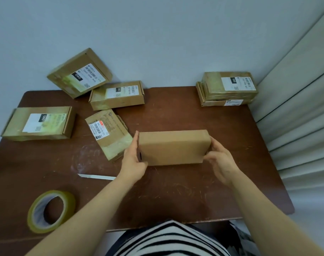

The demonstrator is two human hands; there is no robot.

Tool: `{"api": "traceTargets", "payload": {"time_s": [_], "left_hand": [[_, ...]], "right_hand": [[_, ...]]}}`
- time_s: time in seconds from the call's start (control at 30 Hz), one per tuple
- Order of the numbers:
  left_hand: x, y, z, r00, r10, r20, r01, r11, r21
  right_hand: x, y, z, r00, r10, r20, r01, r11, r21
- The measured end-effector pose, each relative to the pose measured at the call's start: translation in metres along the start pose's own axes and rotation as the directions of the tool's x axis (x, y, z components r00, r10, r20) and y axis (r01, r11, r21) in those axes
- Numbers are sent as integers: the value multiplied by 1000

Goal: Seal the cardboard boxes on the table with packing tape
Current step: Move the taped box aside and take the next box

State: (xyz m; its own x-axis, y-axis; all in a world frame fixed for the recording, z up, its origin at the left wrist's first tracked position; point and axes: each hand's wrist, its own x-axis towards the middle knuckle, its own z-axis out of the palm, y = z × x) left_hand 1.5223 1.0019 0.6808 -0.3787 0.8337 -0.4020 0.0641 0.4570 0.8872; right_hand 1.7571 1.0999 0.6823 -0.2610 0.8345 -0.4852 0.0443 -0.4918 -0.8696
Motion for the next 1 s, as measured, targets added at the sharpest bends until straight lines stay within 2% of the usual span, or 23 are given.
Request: {"api": "traceTargets", "payload": {"time_s": [0.07, 0.1, 0.17, 0.2, 0.27, 0.37, 0.43, 0.5, 0.57, 0.67, 0.77, 0.83, 1.0], "left_hand": [[-2, -1, 1, 1000, -7, -2, 7, 993, -116], [-3, -1, 2, 1000, -28, 12, 30, 980, -196], [-3, -2, 4, 996, -79, 28, 84, 949, -304], [-3, -2, 6, 996, -90, 15, 90, 944, -317], [-4, 1, 10, 995, -90, -47, 77, 968, -238], [0, 0, 15, 983, -81, -164, 61, 990, -128], [4, 0, 16, 977, -110, -185, 83, 986, -146], [6, 3, 17, 978, -144, -154, 103, 963, -250], [7, 7, 22, 982, -105, -160, 56, 957, -284], [16, 22, 35, 978, -72, -194, 17, 963, -270], [31, 46, 50, 996, -69, -64, 46, 950, -309], [36, 61, 62, 1000, 3, 11, 1, 949, -315], [48, 92, 92, 989, 113, 97, -87, 967, -241]], "right_hand": [[-2, 1, 1, 999, 20, -37, -13, 983, 182], [-3, 3, 3, 997, 43, -69, -28, 978, 207], [-2, 8, 7, 990, 50, -134, -36, 994, 106], [0, 10, 11, 986, 16, -167, -17, 1000, -4], [2, 13, 16, 979, -87, -187, 46, 976, -213], [9, 16, 17, 977, -117, -179, 60, 953, -296], [11, 13, 16, 977, -44, -211, -3, 976, -217], [13, 7, 15, 965, 45, -258, -60, 997, -49], [14, -2, 12, 939, 48, -342, -51, 999, -1], [13, -17, 7, 883, -13, -470, 54, 996, 72], [13, -35, -7, 850, -27, -526, 166, 961, 219], [14, -48, -20, 845, -42, -533, 198, 951, 237], [24, -71, -57, 841, -59, -538, 288, 890, 353]]}}
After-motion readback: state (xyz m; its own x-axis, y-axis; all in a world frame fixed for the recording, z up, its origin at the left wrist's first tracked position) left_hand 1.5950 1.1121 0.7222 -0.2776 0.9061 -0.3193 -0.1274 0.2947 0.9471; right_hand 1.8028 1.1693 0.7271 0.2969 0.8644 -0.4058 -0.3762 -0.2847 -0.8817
